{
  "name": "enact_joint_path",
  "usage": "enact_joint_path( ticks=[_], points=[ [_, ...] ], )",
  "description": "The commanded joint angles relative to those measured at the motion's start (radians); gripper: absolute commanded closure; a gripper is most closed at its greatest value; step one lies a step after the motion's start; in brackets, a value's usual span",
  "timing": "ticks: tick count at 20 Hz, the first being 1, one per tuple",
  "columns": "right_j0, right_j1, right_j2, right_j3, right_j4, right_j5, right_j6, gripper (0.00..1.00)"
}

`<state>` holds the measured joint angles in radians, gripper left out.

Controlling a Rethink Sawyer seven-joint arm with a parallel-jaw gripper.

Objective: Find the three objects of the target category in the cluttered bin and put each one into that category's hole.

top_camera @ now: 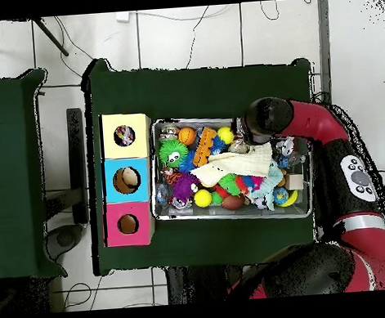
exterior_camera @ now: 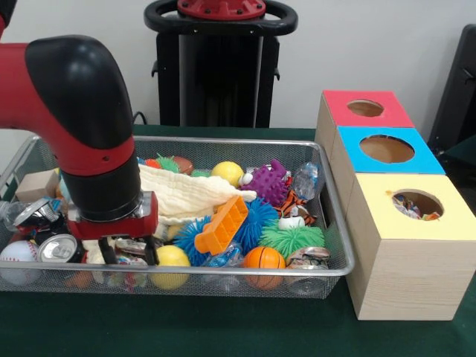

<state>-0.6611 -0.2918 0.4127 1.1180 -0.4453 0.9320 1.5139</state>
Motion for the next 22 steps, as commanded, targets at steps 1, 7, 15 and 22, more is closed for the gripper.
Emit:
enact_joint_path(
  ticks=[1, 7, 15, 22],
  points=[
    [0.007, 0.063, 0.045, 0.023, -0.073, -0.099, -0.17, 0.0],
    [0.007, 0.081, 0.049, -0.009, -0.067, -0.09, -0.178, 0.0],
    [0.002, 0.102, 0.062, -0.049, -0.066, -0.091, -0.206, 0.0],
    [0.008, 0.113, 0.056, -0.072, -0.076, -0.09, -0.217, 0.0]
  ],
)
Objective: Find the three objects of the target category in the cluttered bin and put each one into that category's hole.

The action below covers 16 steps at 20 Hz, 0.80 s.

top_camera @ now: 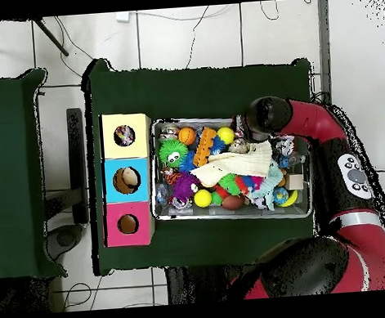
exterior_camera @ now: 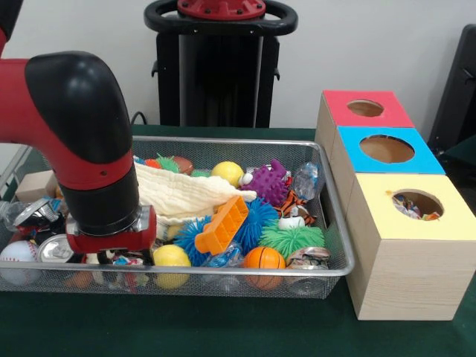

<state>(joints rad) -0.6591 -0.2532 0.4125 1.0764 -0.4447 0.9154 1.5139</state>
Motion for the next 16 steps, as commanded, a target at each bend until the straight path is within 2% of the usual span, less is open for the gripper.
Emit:
enact_joint_path(
  ticks=[1, 8, 9, 16],
  points=[
    [0.008, 0.074, 0.054, -0.032, -0.078, -0.072, -0.217, 0.0],
    [0.004, 0.067, 0.057, -0.02, -0.074, -0.064, -0.223, 0.0],
    [0.005, 0.066, 0.055, -0.019, -0.074, -0.061, -0.222, 1.0],
    [0.004, 0.059, 0.053, -0.012, -0.076, -0.059, -0.23, 1.0]
  ],
)
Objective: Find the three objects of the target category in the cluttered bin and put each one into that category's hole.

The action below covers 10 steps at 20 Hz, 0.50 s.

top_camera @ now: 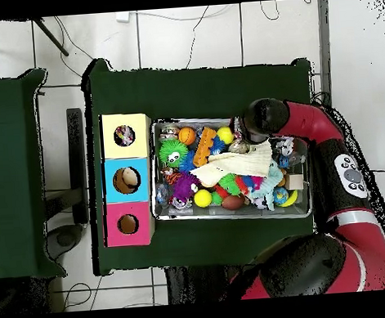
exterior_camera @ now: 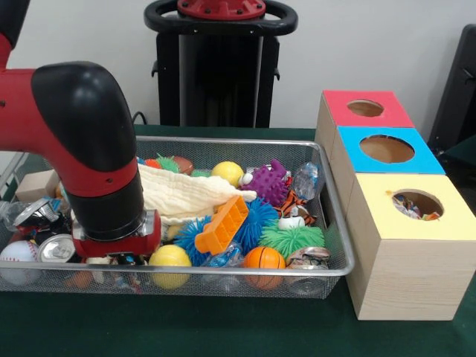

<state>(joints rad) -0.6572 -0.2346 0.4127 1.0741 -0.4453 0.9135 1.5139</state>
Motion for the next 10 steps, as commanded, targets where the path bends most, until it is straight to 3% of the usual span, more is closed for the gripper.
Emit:
enact_joint_path(
  ticks=[1, 6, 10],
  points=[
    [0.002, 0.04, 0.053, -0.01, -0.077, -0.057, -0.232, 1.0],
    [0.001, 0.03, 0.05, -0.003, -0.075, -0.054, -0.228, 1.0],
    [-0.005, -0.115, 0.062, 0.094, -0.003, 0.028, -0.181, 1.0]
  ],
)
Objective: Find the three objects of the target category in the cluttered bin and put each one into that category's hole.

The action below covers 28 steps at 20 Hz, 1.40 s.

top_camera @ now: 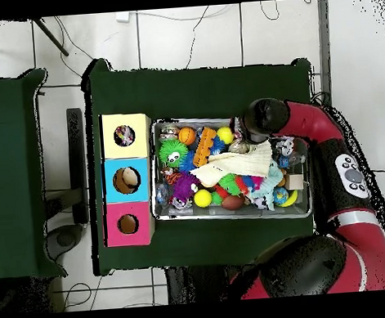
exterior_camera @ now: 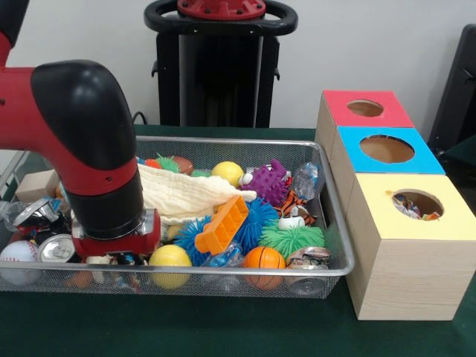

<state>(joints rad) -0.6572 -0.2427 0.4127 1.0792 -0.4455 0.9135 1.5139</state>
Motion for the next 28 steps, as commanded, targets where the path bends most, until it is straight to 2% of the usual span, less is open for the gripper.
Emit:
enact_joint_path(
  ticks=[1, 5, 13, 23, 28],
  points=[
    [-0.002, -0.139, 0.061, 0.101, 0.01, 0.055, -0.173, 1.0],
    [0.01, -0.198, 0.059, 0.108, 0.044, 0.129, -0.146, 1.0],
    [0.049, -0.218, 0.05, 0.038, 0.053, 0.228, -0.12, 1.0],
    [0.1, -0.292, 0.044, 0.042, 0.101, 0.251, -0.038, 1.0],
    [0.132, -0.358, 0.025, 0.105, 0.148, 0.231, 0.035, 1.0]
  ],
)
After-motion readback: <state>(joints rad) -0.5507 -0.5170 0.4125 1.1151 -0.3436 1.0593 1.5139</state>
